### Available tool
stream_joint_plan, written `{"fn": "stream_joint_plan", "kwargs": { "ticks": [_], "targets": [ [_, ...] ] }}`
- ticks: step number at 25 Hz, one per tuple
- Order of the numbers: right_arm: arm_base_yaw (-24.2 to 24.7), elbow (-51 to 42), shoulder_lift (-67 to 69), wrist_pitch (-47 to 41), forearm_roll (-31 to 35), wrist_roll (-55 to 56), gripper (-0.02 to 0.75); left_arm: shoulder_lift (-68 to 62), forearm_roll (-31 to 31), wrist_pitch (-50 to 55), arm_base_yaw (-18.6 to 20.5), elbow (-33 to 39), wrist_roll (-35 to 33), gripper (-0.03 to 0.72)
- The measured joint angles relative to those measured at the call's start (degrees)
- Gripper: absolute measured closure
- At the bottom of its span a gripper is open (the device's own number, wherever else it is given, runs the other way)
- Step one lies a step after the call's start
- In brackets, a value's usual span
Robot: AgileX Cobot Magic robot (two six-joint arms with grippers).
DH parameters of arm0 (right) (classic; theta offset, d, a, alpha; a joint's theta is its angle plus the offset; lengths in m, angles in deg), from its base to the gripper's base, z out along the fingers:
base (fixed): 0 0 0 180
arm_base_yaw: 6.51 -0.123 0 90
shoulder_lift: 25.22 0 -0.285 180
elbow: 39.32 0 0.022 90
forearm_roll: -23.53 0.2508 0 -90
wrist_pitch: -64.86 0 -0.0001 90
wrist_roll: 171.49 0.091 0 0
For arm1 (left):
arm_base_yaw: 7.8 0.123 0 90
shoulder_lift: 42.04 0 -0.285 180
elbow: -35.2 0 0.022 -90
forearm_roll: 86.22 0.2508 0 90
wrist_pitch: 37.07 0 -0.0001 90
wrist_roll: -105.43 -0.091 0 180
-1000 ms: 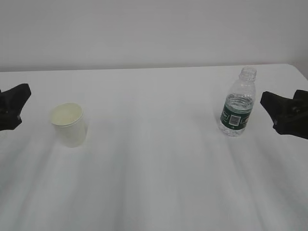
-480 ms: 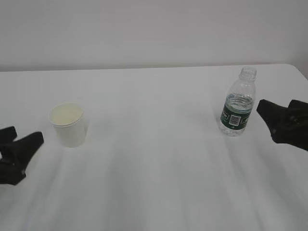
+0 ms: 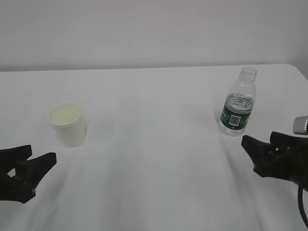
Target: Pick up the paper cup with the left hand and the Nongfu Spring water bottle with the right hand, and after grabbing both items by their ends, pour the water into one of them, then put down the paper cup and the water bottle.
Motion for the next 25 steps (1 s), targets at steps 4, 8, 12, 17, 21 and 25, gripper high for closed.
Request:
{"fn": "stream_joint_plan", "kwargs": {
  "ticks": [4,8,12,17,21,25],
  "targets": [
    [0.0,1.4,7.5,0.5,1.5,-4.3,0.165,0.0,-1.1,-0.1,0.0,0.0,0.0,0.204],
    [0.0,3.6,12.6,0.8,3.1,-4.8,0.162,0.0,-4.7,-0.1,0.0,0.0,0.0,0.204],
    [0.0,6.3,13.3,0.9,3.6,-5.4,0.116,0.0,-6.3,-0.1,0.0,0.0,0.0,0.204],
    [0.0,10.4,13.6,0.9,4.2,-5.6,0.086,0.0,-6.4,-0.1,0.0,0.0,0.0,0.204],
    [0.0,13.4,14.2,0.9,4.4,-5.6,0.081,0.0,-6.4,-0.1,0.0,0.0,0.0,0.204],
    [0.0,16.7,16.9,0.9,4.5,-5.6,0.08,0.0,-6.5,-0.1,0.0,0.0,0.0,0.204]
  ]
}}
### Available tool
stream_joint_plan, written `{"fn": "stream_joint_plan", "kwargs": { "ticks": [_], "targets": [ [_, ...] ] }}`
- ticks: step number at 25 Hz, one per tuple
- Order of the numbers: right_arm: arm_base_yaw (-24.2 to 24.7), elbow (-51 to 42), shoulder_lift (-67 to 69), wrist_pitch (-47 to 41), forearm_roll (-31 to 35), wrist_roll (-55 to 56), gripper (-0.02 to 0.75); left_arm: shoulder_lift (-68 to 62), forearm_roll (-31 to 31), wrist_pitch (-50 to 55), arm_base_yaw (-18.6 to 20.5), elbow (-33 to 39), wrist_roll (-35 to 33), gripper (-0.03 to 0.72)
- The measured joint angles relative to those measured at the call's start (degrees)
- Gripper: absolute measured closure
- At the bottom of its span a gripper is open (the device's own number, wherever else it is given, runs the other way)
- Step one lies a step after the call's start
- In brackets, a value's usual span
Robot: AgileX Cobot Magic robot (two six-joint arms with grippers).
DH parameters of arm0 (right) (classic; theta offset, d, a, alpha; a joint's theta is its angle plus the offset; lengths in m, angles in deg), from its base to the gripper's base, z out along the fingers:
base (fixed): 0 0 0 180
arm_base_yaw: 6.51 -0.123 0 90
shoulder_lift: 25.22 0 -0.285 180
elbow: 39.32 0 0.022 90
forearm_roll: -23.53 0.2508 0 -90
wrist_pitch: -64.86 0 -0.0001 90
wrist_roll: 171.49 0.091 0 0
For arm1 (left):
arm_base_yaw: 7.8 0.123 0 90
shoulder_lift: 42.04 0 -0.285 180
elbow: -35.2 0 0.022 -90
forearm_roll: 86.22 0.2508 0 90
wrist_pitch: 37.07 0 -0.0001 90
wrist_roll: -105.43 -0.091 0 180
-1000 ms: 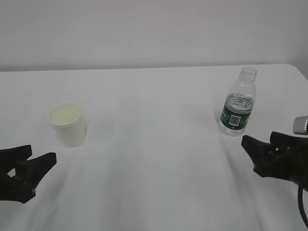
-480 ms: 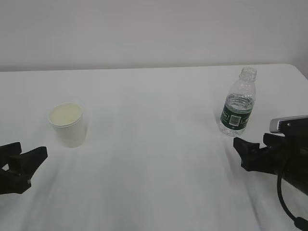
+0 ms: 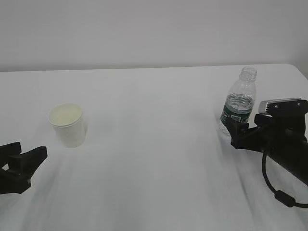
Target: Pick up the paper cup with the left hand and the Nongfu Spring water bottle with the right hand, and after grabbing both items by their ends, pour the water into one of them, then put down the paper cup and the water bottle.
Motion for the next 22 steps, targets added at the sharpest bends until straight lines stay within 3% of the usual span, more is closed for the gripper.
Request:
{"fn": "stream_joint_plan", "kwargs": {
  "ticks": [22],
  "targets": [
    [0.0,9.7,5.3,0.0,0.7,-0.1,0.082,0.0,0.0,0.0,0.0,0.0,0.0,0.204]
  ]
}}
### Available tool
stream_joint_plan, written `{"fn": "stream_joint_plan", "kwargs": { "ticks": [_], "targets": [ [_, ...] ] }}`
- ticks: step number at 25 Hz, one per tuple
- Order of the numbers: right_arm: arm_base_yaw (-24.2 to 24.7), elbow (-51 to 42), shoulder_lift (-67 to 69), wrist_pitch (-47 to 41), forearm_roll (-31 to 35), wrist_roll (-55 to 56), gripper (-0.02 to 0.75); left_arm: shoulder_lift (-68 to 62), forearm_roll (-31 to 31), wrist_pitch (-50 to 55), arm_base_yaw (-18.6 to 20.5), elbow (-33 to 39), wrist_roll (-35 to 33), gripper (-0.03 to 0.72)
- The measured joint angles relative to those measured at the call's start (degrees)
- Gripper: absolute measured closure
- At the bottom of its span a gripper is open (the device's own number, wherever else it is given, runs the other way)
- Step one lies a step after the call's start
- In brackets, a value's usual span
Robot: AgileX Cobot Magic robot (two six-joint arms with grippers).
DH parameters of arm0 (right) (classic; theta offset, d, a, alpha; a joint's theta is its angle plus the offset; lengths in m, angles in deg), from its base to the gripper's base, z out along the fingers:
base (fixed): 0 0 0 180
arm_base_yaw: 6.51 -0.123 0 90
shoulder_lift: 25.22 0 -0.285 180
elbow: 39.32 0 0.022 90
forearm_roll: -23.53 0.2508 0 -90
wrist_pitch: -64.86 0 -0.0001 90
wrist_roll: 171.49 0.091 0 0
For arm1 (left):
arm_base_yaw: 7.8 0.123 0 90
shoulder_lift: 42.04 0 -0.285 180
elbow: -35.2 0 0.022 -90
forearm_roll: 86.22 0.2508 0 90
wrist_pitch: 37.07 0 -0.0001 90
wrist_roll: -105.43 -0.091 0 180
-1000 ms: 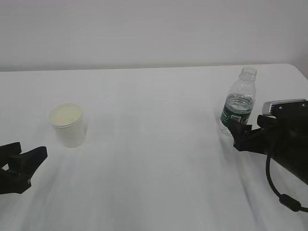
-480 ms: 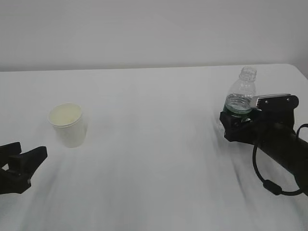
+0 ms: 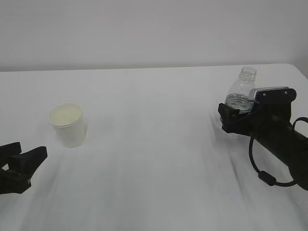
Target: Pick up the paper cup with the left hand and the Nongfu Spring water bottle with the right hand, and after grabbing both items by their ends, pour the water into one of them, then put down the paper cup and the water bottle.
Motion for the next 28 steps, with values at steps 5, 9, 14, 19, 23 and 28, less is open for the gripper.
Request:
{"fn": "stream_joint_plan", "kwargs": {
  "ticks": [5,9,14,19,23,28],
  "targets": [
    [0.0,1.9,2.6,0.0,0.1,0.0,0.087,0.0,0.0,0.0,0.0,0.0,0.0,0.204],
    [0.0,3.4,4.2,0.0,0.3,0.0,0.092,-0.6,0.0,-0.1,0.0,0.0,0.0,0.204],
    [0.0,4.0,4.5,0.0,0.3,0.0,0.103,-2.0,0.0,-0.1,0.0,0.0,0.0,0.204],
    [0.0,4.0,4.6,0.0,0.3,0.0,0.127,-2.4,0.0,-0.1,0.0,0.0,0.0,0.204],
    [0.0,4.0,4.6,0.0,0.3,0.0,0.187,-2.4,0.0,-0.1,0.0,-0.2,0.0,0.204],
    [0.0,4.0,4.6,0.0,0.3,0.0,0.276,-2.4,0.0,-0.1,0.0,-0.2,0.0,0.204]
  ]
}}
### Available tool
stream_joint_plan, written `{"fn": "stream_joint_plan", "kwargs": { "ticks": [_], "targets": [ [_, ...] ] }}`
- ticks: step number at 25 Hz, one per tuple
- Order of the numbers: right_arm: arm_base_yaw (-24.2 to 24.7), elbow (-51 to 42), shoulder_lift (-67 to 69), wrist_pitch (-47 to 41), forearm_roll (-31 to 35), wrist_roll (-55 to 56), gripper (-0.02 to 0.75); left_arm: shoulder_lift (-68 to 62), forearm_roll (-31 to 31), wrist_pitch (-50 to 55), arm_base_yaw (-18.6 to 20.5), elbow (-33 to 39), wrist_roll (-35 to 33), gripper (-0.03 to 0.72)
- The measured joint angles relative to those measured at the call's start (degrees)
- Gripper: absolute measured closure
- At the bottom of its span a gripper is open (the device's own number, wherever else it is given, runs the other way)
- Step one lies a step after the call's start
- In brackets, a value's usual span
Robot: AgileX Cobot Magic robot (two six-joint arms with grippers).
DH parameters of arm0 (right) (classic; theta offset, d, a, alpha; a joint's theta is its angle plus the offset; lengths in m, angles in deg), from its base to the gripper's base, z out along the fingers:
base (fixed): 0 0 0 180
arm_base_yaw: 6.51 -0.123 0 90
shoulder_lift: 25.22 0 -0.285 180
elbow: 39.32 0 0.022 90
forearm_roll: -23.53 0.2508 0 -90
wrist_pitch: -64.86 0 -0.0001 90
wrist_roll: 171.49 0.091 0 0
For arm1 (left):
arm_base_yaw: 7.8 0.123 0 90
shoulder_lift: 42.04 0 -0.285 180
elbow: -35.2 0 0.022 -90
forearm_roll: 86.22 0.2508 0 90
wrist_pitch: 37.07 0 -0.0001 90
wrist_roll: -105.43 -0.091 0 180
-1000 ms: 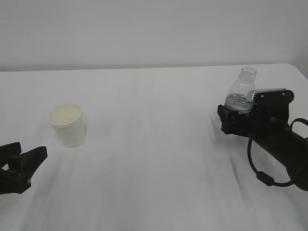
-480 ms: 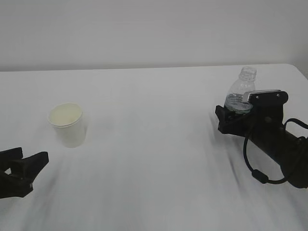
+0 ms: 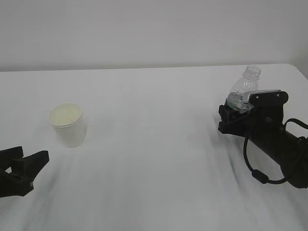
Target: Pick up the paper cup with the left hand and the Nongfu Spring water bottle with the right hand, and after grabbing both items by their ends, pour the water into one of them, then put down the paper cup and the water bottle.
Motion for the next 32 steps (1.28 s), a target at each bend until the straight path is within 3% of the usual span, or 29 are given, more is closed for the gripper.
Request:
{"fn": "stream_joint_plan", "kwargs": {
  "ticks": [21,32],
  "targets": [
    [0.0,-0.5,-3.5,-1.2,-0.8,0.0,0.303,0.0,0.0,0.0,0.0,0.0,0.0,0.204],
    [0.0,-8.8,-13.1,-1.4,-5.1,0.0,0.305,0.0,0.0,0.0,0.0,0.0,0.0,0.204]
  ]
}}
